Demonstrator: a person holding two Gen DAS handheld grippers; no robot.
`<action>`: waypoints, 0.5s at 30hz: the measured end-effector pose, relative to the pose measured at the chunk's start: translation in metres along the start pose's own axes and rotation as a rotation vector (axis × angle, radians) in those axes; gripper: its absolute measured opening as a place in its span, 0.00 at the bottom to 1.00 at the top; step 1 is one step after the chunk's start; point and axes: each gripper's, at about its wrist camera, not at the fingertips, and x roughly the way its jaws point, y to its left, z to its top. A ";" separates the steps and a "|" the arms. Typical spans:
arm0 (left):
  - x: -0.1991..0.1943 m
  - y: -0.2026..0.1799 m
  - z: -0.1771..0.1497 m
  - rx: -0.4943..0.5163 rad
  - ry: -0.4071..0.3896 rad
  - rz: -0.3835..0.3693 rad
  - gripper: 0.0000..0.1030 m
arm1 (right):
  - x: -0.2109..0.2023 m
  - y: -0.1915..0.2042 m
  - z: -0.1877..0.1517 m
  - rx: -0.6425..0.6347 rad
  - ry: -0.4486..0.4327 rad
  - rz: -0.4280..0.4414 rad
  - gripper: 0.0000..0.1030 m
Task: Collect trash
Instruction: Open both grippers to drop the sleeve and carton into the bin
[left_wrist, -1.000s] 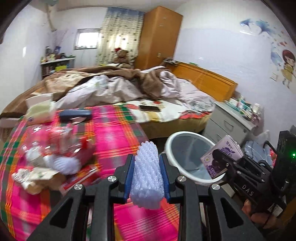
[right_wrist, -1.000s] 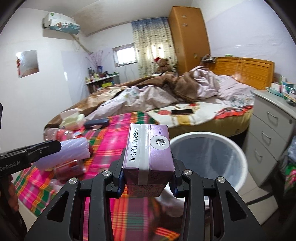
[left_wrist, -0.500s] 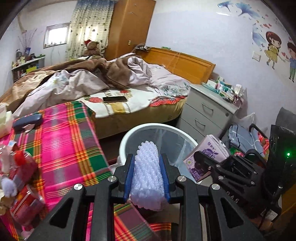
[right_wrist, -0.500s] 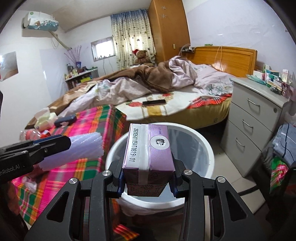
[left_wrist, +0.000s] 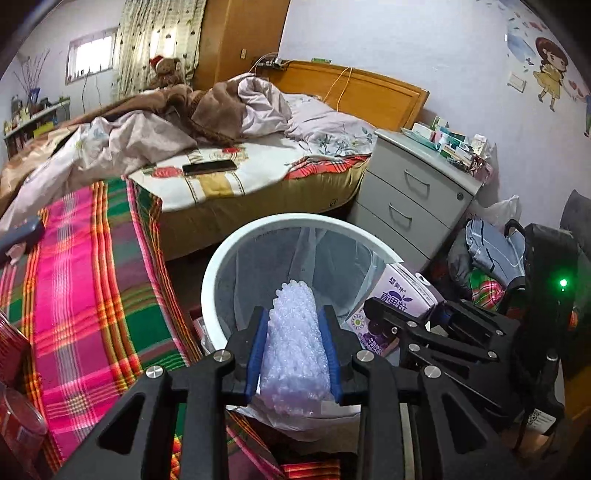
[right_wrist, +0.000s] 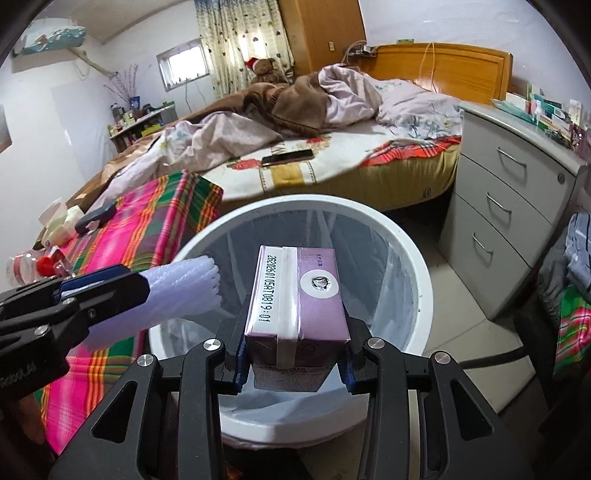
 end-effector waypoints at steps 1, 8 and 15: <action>0.001 0.001 0.000 -0.005 -0.001 0.007 0.38 | 0.000 0.000 -0.001 0.001 0.004 -0.001 0.39; -0.001 0.009 -0.002 -0.029 0.003 0.005 0.56 | -0.003 -0.003 -0.003 0.010 -0.001 -0.019 0.66; -0.019 0.019 -0.009 -0.045 -0.020 0.025 0.57 | -0.010 0.005 0.000 0.006 -0.025 -0.012 0.66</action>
